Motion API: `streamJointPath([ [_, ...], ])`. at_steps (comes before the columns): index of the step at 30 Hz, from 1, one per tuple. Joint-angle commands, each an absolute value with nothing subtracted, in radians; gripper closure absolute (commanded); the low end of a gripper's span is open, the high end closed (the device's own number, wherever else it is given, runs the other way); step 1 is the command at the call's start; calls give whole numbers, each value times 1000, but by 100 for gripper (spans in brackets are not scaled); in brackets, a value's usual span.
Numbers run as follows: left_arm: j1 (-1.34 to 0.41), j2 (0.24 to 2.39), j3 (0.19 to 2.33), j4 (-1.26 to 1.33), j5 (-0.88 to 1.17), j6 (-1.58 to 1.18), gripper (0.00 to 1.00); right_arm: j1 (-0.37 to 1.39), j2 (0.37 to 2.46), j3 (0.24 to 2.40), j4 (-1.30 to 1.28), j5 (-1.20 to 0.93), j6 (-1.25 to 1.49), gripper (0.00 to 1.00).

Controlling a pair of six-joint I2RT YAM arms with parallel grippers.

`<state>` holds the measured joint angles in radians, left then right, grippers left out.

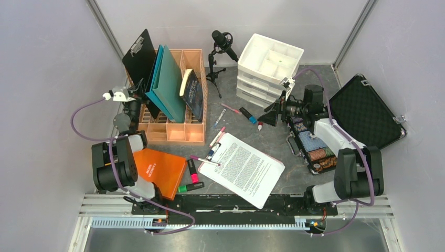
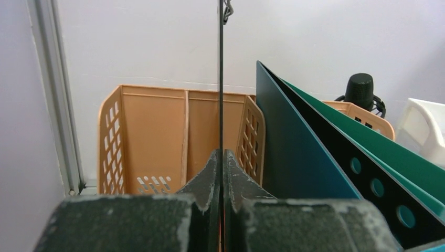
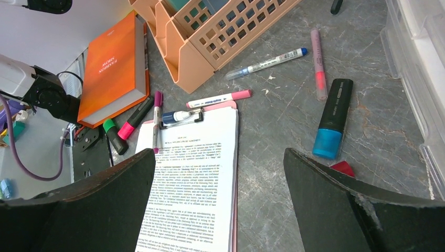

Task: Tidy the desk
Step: Place the folder in the storage box.

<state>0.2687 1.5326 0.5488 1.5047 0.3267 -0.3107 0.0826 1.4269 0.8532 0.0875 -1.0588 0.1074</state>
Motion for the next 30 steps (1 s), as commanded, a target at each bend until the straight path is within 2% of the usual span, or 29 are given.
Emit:
streamJointPath([
  [1,264,1499,560,1558,414,-242,98,78,1434,859,98,-1086,92,2],
  [24,209,1609,566,1557,508,-131,97,78,1445,861,68,-1103,60,2],
  [27,209,1616,556,1557,527,-105,85,78,1447,860,67,-1106,56,2],
  [30,210,1614,537,1557,533,-95,79,78,1448,862,62,-1107,53,2],
])
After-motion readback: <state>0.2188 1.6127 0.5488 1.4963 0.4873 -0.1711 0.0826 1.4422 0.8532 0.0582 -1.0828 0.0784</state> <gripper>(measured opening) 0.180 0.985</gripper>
